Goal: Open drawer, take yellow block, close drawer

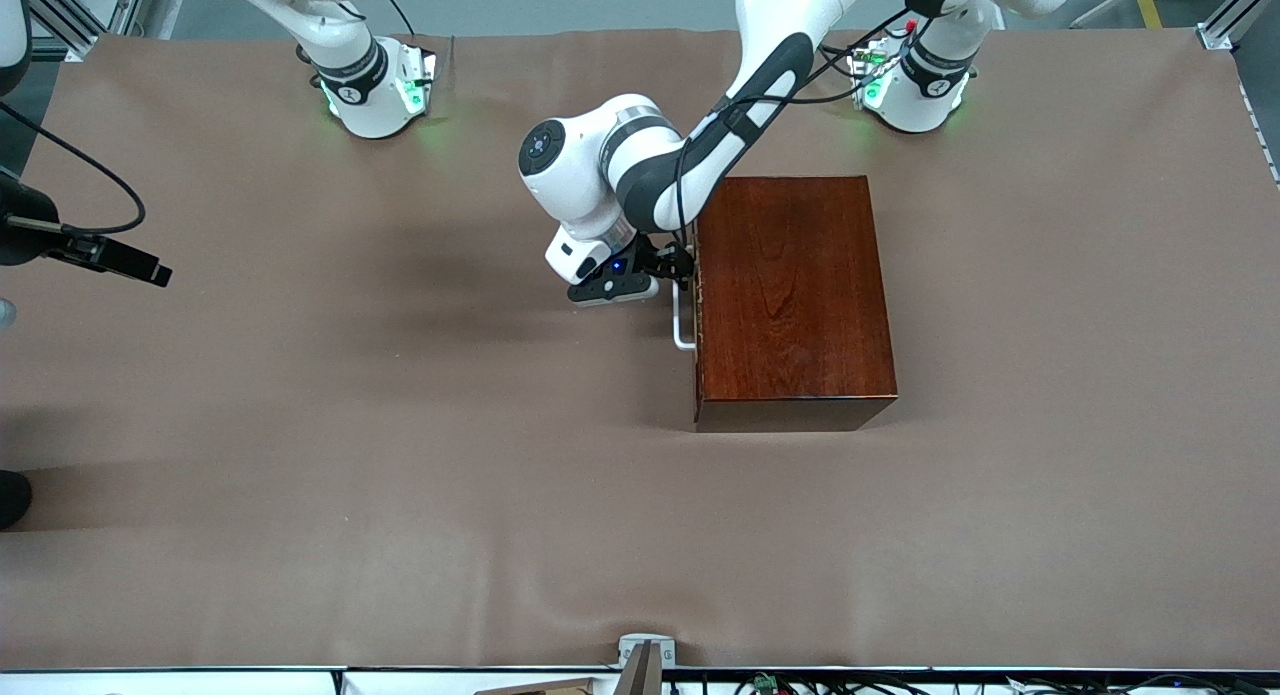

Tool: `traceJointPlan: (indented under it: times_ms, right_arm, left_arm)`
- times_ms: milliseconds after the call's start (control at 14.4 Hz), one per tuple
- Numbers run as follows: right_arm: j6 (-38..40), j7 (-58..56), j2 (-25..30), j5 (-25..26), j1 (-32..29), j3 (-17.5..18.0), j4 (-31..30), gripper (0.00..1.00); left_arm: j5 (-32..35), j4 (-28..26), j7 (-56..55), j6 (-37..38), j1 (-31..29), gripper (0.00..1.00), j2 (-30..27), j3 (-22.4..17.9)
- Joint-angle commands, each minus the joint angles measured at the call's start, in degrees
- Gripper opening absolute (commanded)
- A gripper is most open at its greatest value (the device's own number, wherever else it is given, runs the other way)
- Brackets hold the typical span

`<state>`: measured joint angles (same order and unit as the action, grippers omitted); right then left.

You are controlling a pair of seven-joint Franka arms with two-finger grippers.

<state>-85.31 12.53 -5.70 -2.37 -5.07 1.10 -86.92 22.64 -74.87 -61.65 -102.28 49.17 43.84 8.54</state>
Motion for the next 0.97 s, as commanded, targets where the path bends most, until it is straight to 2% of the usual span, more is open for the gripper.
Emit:
traceJointPlan:
  times_ms: [0, 554, 900]
  right_arm:
    - [0.58, 1.09, -0.19, -0.71, 0.67, 0.39, 1.23, 1.0]
    - [0.67, 0.13, -0.54, -0.1, 2.0, 0.3, 0.97, 1.0]
    - [0.58, -0.14, -0.54, -0.1, 1.64, 0.22, 1.06, 1.0]
  left_arm:
    - [1.18, 2.71, -1.1, -0.28, 1.28, 1.0, 1.52, -0.28]
    - [0.83, 2.97, -6.28, -7.57, 2.6, 1.0, 1.6, -0.19]
    - [0.74, 3.59, -6.46, -9.08, 3.39, 1.0, 1.95, -0.19]
